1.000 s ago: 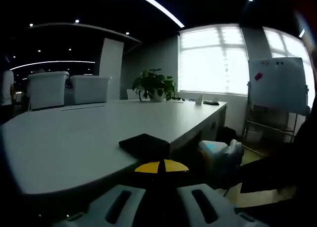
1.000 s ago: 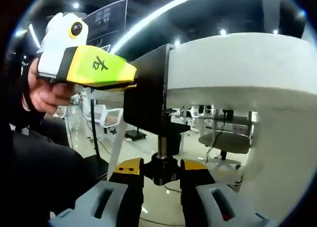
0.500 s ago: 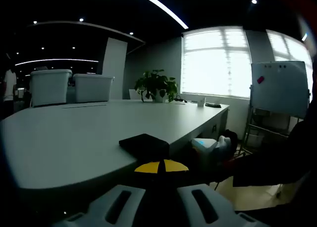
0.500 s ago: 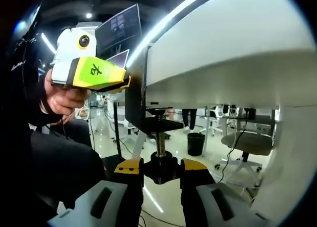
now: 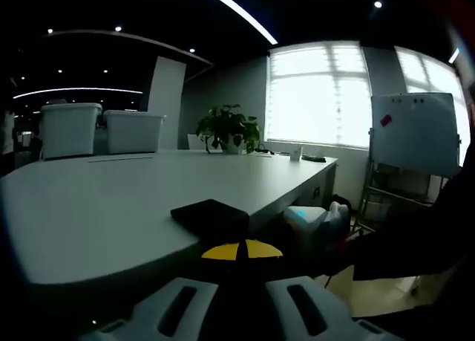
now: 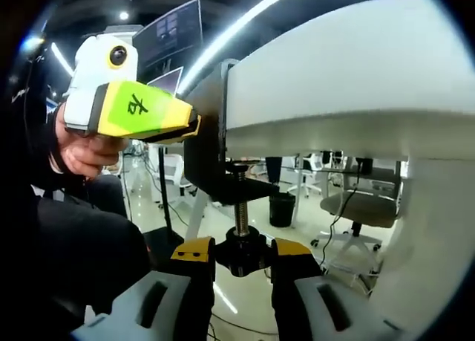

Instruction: Clamp the fixed fixture on the desktop, loosen the retaining clip, secure it to the edge of the desk, and tighten the retaining clip.

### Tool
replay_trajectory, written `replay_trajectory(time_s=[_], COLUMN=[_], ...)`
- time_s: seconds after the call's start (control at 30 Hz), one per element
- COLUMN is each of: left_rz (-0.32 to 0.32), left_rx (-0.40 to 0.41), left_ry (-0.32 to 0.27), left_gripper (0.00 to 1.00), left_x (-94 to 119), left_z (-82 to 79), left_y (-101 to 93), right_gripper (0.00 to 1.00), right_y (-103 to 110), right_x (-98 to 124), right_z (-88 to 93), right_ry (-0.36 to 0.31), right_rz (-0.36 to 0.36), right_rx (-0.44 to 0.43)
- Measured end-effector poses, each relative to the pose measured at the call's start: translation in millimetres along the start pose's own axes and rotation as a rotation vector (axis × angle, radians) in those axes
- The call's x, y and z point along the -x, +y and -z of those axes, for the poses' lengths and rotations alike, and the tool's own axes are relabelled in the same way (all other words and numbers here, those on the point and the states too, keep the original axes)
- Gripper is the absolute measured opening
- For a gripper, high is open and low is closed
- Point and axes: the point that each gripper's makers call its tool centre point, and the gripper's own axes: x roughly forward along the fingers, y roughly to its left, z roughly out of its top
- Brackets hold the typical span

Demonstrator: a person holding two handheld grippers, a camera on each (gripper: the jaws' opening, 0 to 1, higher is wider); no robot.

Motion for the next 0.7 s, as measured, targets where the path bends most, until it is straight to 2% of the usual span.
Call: replay_trajectory(time_s=[0.2, 0.3, 0.37, 0.47, 0.53, 0.6, 0.63, 0.7], left_rz=[0.003, 0.005, 0.009, 0.012, 0.018, 0.022, 0.023, 0.023], left_rx=[0.004, -0.002, -0.004, -0.006, -0.004, -0.007, -0.008, -0.006], left_ry=[0.004, 0.001, 0.001, 0.006, -0.001, -0.001, -0.002, -0.005], left_gripper=[0.01, 0.01, 0.01, 0.01, 0.01, 0.01, 0.01, 0.01], left_x=[0.6, 1.3, 1.6, 1.9, 2.4, 2.7, 3.0, 3.7], left_z=[-0.5, -1.2, -1.2, -1.8, -4.1, -4.6, -4.6, -4.4], left_y=[-0.4, -0.5, -0.9, -1.4, -1.5, -2.7, -3.0, -3.3], right_gripper=[0.28, 0.31, 0.35, 0.38, 0.40, 0.44, 0.46, 0.53], right_y=[2.0, -2.6, -4.9, -4.6, -0.6, 1.3, -0.5, -3.1], right_x=[1.0, 4.6, 7.0, 10.4, 11.4, 14.3, 16.6, 22.6], right_z=[1.4, 2.4, 2.5, 1.6, 2.4, 1.5, 3.0, 4.1], right_ry=[0.002, -0.008, -0.014, -0.025, -0.041, -0.080, -0.082, -0.088], right_rz=[0.058, 0.126, 0.197, 0.292, 0.345, 0.410, 0.447, 0.552], right_rx=[-0.003, -0.029, -0.054, -0.037, -0.081, -0.174, -0.192, -0.164])
